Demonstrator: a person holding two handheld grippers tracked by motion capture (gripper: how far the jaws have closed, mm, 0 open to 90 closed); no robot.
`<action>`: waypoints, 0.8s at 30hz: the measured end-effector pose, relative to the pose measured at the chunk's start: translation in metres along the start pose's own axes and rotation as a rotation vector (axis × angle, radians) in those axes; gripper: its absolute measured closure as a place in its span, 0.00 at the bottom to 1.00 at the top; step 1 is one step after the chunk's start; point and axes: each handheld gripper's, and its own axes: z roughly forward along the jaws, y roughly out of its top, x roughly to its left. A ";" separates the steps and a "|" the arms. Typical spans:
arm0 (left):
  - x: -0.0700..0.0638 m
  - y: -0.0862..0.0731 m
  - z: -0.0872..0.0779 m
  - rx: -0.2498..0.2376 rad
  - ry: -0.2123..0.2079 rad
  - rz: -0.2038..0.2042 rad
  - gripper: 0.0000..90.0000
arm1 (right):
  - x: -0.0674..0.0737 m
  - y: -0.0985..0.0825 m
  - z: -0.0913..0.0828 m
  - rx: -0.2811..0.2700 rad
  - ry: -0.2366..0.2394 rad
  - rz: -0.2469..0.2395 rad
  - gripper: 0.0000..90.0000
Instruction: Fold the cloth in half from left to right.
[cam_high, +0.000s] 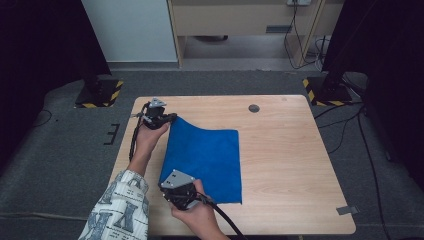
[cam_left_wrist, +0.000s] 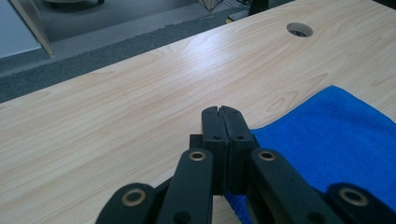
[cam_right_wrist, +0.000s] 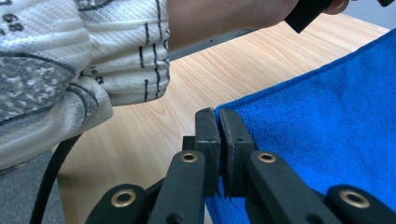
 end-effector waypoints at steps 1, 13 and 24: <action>0.001 0.000 -0.001 0.000 0.001 0.000 0.99 | 0.001 0.000 0.001 0.000 0.001 -0.001 0.97; 0.018 -0.007 -0.018 0.000 0.023 -0.010 0.99 | 0.012 0.011 0.014 -0.016 0.022 0.007 0.97; 0.006 -0.003 -0.009 -0.010 0.006 -0.018 0.99 | 0.005 0.007 0.004 -0.011 0.017 0.025 0.97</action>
